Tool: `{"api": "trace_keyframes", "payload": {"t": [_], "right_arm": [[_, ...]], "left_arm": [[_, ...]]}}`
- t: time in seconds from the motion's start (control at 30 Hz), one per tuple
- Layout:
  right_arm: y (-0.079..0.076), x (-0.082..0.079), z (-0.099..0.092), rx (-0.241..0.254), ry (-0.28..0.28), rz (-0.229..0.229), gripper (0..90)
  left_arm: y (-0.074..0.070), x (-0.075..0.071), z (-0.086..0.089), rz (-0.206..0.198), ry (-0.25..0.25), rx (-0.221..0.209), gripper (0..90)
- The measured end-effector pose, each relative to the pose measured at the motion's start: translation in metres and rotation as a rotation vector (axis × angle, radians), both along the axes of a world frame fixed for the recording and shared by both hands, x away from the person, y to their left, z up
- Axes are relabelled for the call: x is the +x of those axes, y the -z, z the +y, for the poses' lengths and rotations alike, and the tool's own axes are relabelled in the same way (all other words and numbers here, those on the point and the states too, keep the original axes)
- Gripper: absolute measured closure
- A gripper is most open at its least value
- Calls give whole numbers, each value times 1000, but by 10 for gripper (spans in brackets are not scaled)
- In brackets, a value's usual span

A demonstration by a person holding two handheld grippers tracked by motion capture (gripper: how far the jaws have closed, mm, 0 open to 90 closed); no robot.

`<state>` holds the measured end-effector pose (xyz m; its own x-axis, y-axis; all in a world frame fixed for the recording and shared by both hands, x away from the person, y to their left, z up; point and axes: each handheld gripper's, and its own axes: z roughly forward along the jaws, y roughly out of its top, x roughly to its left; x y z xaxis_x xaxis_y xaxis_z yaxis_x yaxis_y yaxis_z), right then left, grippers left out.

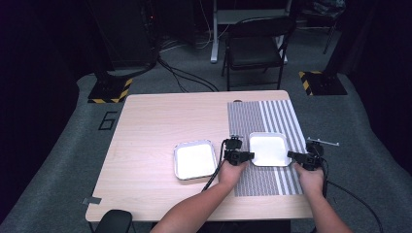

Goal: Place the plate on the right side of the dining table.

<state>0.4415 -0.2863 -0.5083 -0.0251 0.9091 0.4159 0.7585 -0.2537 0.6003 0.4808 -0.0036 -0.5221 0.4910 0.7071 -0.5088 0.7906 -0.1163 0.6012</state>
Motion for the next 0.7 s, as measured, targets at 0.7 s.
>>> {"api": "trace_keyframes", "payload": {"t": [0.7], "right_arm": [[-2, 1, 3, -15, -8, -1, 809]], "left_arm": [[0, 1, 2, 7, -6, -2, 717]]}}
